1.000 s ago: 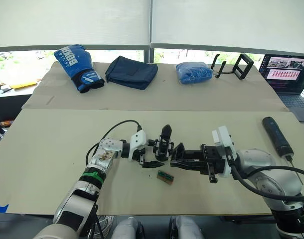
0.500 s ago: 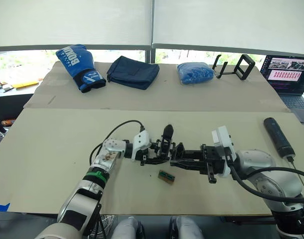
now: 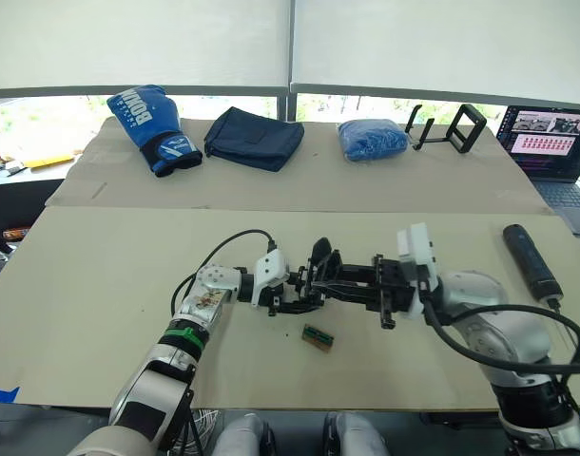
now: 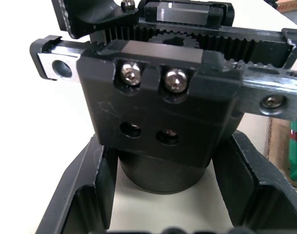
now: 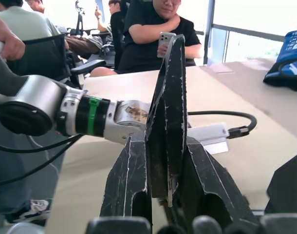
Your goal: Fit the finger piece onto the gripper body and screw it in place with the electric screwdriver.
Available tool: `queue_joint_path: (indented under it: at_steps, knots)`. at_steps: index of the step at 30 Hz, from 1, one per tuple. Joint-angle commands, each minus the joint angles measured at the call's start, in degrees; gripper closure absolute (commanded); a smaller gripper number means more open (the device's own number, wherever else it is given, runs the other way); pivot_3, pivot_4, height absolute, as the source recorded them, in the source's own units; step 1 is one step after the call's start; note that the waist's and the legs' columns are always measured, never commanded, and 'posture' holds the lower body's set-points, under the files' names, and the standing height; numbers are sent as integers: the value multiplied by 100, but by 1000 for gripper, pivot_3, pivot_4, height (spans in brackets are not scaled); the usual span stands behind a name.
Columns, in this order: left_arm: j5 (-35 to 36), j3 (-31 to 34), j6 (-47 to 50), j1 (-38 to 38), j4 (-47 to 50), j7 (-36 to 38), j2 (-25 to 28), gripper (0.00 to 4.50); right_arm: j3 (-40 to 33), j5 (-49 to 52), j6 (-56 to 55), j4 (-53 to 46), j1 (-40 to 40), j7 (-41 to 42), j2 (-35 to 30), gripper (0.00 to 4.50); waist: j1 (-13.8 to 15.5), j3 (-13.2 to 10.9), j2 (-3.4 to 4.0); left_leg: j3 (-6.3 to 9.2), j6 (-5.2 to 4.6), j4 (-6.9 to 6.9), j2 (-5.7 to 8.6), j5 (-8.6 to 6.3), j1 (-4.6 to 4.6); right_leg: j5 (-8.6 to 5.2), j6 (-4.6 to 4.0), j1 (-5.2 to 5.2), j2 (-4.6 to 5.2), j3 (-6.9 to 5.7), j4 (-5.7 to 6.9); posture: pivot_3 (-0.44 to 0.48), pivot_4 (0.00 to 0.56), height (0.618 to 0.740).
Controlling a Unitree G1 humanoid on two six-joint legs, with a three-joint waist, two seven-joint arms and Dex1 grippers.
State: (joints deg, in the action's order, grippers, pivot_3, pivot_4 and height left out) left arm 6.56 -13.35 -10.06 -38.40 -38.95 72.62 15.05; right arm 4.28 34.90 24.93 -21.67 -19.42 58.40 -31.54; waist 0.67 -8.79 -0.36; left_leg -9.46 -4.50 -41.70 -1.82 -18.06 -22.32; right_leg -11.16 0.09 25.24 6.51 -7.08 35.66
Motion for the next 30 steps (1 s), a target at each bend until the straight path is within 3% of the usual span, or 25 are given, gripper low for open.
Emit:
queue_joint_path:
  at_steps: [1, 10, 30]
  knots:
    - [-93, -99, -73, 20, 99, 7, -45, 2200, 170, -293, -390, 310, -240, 35, 179, 4118, -1, 0, 0, 0, 0, -1, 0, 0, 0, 0, 0, 0, -1, -1, 1, 0, 150, 740]
    - [-114, -115, 31, 67, 171, 24, -10, 2200, 612, -1036, -1010, 1215, -539, 236, 413, 4118, -11, 0, 1, -4, 1, -4, 1, 1, 1, -2, 3, 0, -2, 0, 9, 0, 150, 740]
    - [-162, -128, 18, 127, 185, -38, 25, 2200, 582, -1203, -846, 1375, -315, 293, 348, 4118, -18, 1, 1, -5, 2, -4, 1, 1, 5, -2, 3, -1, -1, 1, 12, 0, 150, 740]
